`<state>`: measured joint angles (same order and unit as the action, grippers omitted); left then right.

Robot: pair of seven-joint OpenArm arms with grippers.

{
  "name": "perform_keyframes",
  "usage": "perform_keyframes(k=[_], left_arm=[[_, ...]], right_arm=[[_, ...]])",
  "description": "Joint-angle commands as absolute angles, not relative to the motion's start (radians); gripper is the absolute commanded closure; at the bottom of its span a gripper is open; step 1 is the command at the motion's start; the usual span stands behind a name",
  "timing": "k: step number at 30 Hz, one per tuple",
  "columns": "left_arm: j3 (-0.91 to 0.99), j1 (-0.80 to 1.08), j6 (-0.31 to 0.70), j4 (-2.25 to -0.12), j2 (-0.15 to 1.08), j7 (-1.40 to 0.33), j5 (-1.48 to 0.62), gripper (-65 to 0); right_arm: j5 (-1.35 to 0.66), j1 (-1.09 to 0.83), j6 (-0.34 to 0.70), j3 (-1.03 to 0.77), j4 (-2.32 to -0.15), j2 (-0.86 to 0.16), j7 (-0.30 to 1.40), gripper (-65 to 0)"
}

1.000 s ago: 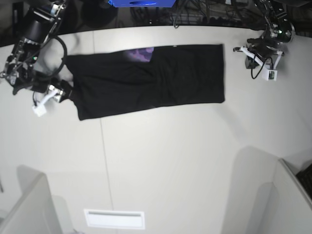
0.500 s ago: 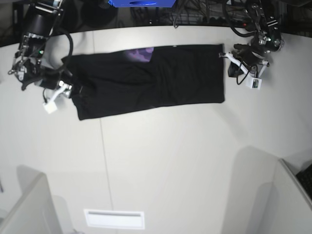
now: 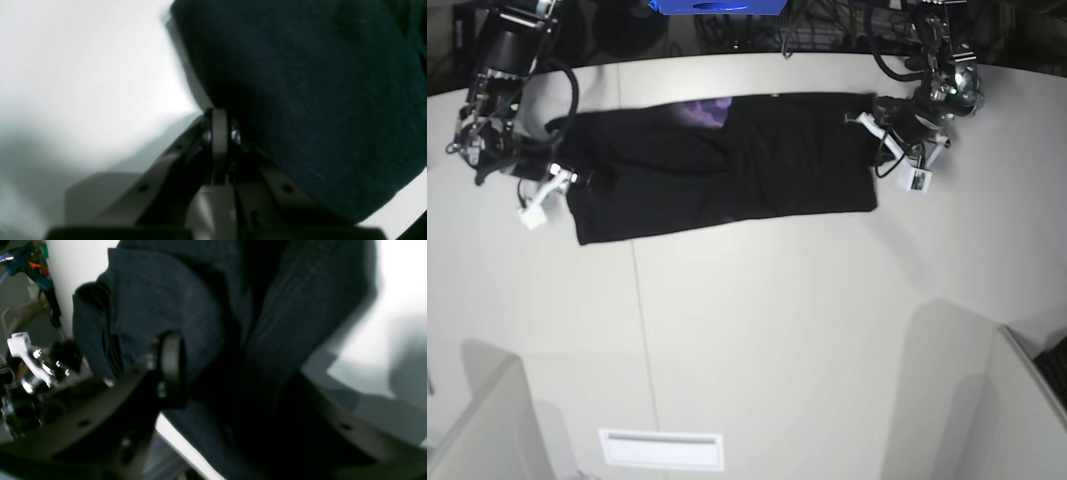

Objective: Fold the T-shirt properly
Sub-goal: 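Grasp both ends of the shortened strip and push them together, then fold the bundle with the right gripper toward the left gripper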

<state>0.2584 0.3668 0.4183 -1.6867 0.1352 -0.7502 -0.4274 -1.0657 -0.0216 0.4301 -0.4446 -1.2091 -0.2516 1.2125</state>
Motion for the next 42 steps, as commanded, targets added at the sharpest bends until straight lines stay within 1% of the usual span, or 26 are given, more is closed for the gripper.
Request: perform_keyframes(k=[1,2,4,7,10,12,14,17,19,24,26,31,36,38,42], left_arm=[[0.245,0.375,0.414,-1.684,0.134,-0.809,-0.403,0.0],[0.236,0.367,0.414,-1.684,0.134,-0.809,-0.403,0.0],[0.217,0.360,0.398,-1.684,0.134,-0.809,-0.403,0.0],[0.153,0.355,0.326,-1.685,0.134,-0.809,-0.404,0.0],[0.101,0.335,0.292,-1.684,0.134,-0.809,-0.407,0.0],[0.070,0.329,0.292,-1.684,0.133,-0.809,-0.407,0.0],[0.033,0.323,0.286,-1.684,0.122,-0.809,-0.407,0.0],[0.012,0.302,0.285,-1.684,0.099,-0.814,-0.404,0.0],[0.002,0.297,0.285,-1.684,0.087,-0.814,-0.404,0.0],[0.002,0.292,0.283,-1.685,0.065,-0.816,-0.404,0.0],[0.002,0.292,0.278,-1.685,0.070,-0.816,-0.404,0.0],[0.013,0.303,0.278,-1.695,0.073,-0.816,-0.404,0.0],[0.013,0.303,0.278,-1.695,0.082,-0.816,-0.404,0.0],[0.013,0.305,0.278,-1.695,0.084,-0.816,-0.404,0.0],[0.013,0.305,0.278,-1.695,0.084,-0.816,-0.404,0.0]], right_arm=[[-1.069,-0.005,0.430,-0.446,-1.207,-0.272,1.185,-17.4],[-1.069,-0.005,0.429,-0.446,-1.204,-0.275,1.164,-12.9],[-1.032,0.007,0.427,-0.446,-1.205,-0.286,1.153,0.0],[-0.938,0.033,0.426,-0.452,-1.207,-0.291,1.173,0.0],[-0.885,0.031,0.426,-0.449,-1.248,-0.286,1.167,0.0],[-0.849,0.019,0.426,-0.449,-1.326,-0.280,1.173,0.0],[-0.809,-0.007,0.420,-0.447,-1.437,-0.249,1.173,0.0],[-0.769,-0.056,0.331,-0.446,-1.596,-0.211,1.175,0.0],[-0.745,-0.085,0.297,-0.429,-1.693,-0.185,1.175,0.0],[-0.659,-0.148,0.291,-0.303,-1.913,-0.170,1.173,0.0],[-0.618,-0.170,0.289,-0.262,-1.969,-0.148,1.173,0.0],[-0.498,-0.206,0.289,-0.168,-2.009,-0.091,1.171,0.0],[-0.420,-0.249,0.286,-0.047,-2.028,-0.059,1.145,0.0],[-0.372,-0.272,0.240,0.005,-2.032,-0.042,1.095,0.0],[-0.361,-0.298,0.150,0.111,-2.032,-0.047,1.021,0.0]])
